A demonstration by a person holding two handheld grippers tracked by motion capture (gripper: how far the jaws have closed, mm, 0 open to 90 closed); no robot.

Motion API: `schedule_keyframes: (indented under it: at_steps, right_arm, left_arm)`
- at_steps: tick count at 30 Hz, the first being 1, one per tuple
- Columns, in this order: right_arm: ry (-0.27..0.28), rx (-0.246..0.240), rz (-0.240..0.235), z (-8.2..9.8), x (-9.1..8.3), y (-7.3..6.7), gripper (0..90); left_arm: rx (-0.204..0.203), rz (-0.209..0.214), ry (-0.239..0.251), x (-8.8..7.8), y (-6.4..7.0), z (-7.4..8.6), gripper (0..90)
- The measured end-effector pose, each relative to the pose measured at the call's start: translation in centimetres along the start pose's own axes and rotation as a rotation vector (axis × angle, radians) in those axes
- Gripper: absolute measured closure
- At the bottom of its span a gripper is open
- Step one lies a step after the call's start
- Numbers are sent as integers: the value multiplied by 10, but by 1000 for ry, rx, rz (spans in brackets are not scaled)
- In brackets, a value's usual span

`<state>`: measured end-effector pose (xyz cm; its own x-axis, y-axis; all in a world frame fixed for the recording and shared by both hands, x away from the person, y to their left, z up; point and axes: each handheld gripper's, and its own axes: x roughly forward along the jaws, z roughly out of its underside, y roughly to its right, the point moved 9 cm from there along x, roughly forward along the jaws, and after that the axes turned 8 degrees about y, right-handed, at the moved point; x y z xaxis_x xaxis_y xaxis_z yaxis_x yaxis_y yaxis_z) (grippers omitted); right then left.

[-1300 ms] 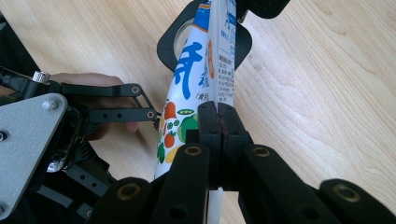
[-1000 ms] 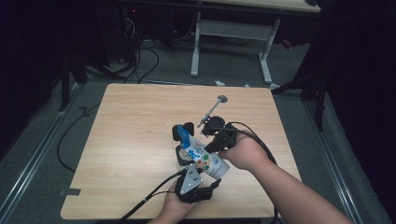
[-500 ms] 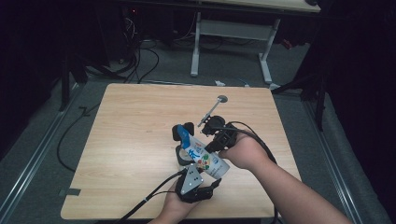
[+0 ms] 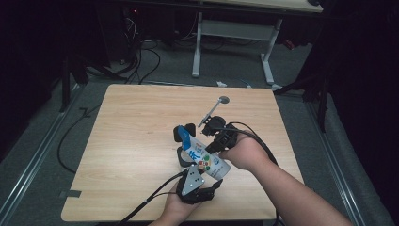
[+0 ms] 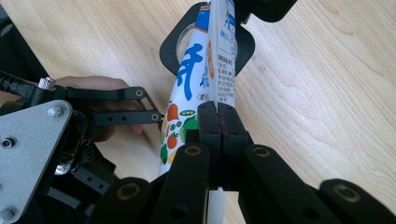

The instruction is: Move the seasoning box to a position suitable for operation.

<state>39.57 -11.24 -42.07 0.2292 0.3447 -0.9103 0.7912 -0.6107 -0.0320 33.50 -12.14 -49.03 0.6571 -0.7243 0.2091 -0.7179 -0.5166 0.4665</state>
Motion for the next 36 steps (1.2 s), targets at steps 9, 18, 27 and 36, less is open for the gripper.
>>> schedule_keyframes:
  at_steps: [9, 18, 27, 36]
  right_arm:
    - [-3, -2, -1, -1, 0, 0, 900]
    - [-1, -4, 2, -3, 0, 1, 900]
    - [-5, 0, 2, -4, 1, 2, 900]
    - [0, -13, 2, -6, 2, 3, 900]
  left_arm:
    - [2, 0, 2, 1, -1, 0, 396]
    - [1, -8, 9, 3, -2, -2, 397]
    - [-4, -9, 10, 3, -3, -2, 397]
    - [-6, -11, 10, 5, -3, -2, 398]
